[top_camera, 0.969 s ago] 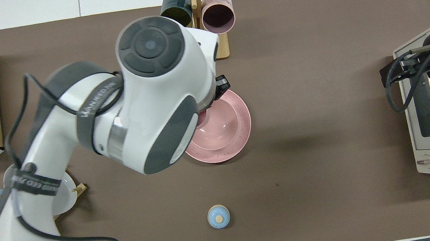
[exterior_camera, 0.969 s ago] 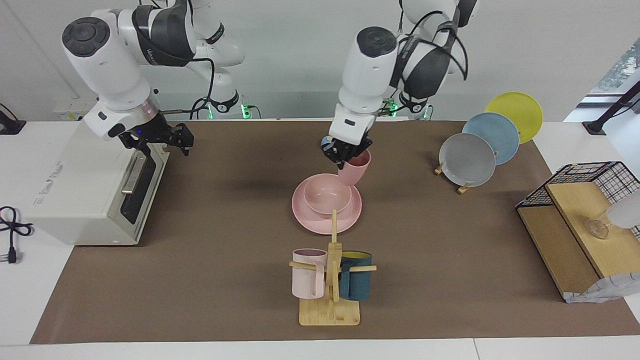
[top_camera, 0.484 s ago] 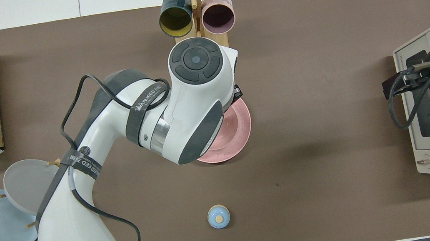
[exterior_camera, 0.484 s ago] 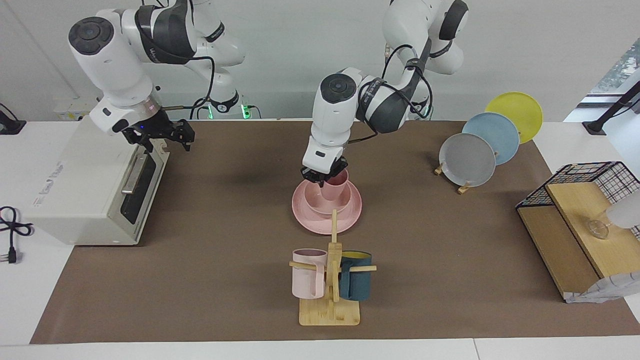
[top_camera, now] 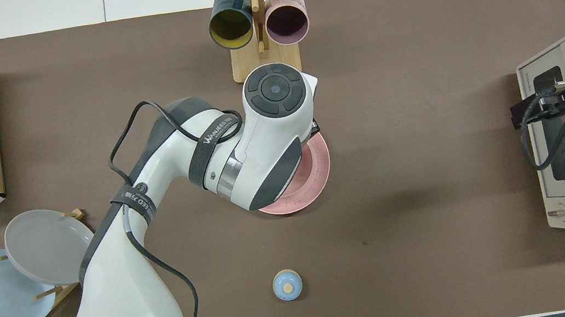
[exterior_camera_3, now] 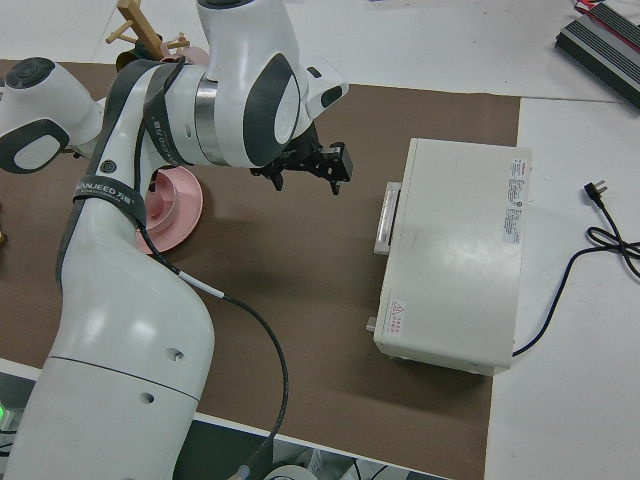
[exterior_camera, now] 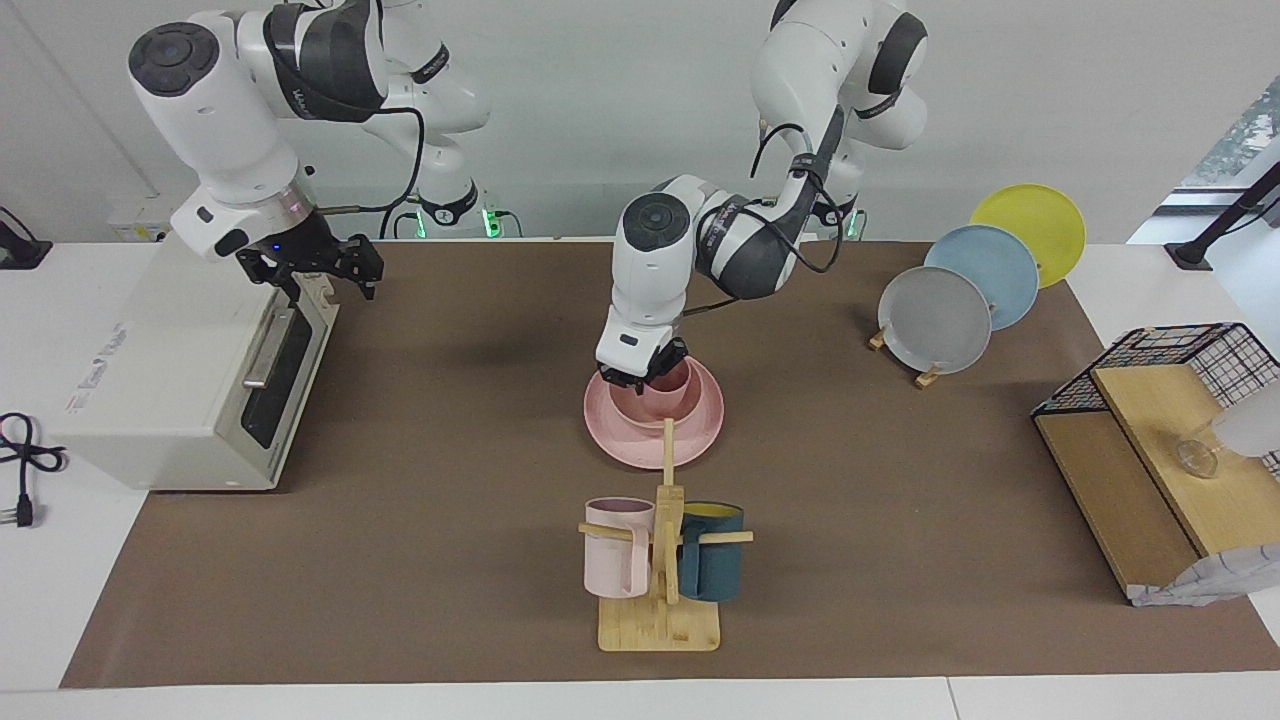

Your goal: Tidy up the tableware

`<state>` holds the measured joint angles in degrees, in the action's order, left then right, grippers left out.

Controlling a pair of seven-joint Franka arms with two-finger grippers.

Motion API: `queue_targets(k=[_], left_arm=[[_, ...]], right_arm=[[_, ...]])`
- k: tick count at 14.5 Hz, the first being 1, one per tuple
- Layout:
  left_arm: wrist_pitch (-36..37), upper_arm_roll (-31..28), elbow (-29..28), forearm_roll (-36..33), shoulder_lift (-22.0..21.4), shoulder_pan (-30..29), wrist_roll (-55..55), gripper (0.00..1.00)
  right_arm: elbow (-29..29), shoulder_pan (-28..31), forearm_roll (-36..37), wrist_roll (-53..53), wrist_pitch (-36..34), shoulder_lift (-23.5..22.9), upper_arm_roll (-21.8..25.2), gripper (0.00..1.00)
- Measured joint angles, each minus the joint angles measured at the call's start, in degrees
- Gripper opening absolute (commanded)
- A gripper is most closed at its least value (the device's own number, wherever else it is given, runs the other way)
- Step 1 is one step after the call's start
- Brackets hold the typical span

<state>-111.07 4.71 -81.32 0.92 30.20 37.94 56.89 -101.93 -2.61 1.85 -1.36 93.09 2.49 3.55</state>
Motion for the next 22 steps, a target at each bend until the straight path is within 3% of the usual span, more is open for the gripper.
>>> queue_targets(k=[5,6,7,8,13,15,18,22], left_arm=[[-1.6,0.0,-0.7,-0.5,0.5,0.1,0.0,0.0],[-1.7,0.0,-0.7,-0.7,0.5,0.1,0.0,0.21],[-1.7,0.0,-0.7,-0.8,0.5,0.2,0.0,0.79],[-1.7,0.0,-0.7,-0.9,0.5,0.2,-0.1,1.0],[-1.4,-0.3,-0.7,-1.0,0.0,0.1,-0.1,1.0],[0.8,-0.9,-0.1,-1.0,-2.3,-0.7,-0.8,1.0],[8.2,-1.3,0.5,-1.0,-9.7,-4.9,-3.4,1.0],[18.5,-1.6,0.5,-0.6,-20.1,-16.6,-16.9,1.0]], right_arm=[[2.4,0.3,0.0,0.0,-0.8,-1.2,0.0,1.0],[3.5,0.3,0.0,0.0,-1.5,-1.9,0.0,1.0],[4.3,0.3,0.0,0.0,-2.1,-2.5,0.0,1.0],[4.7,0.4,0.0,0.0,-2.4,-2.8,0.0,1.0],[5.0,0.6,0.0,0.0,-3.2,-2.7,0.0,1.0],[5.0,0.6,0.0,0.0,-3.3,-2.6,0.0,1.0],[5.0,0.9,0.0,0.0,-3.2,-2.5,0.0,1.0],[5.0,1.0,0.0,0.0,-3.2,-2.5,0.0,1.0]])
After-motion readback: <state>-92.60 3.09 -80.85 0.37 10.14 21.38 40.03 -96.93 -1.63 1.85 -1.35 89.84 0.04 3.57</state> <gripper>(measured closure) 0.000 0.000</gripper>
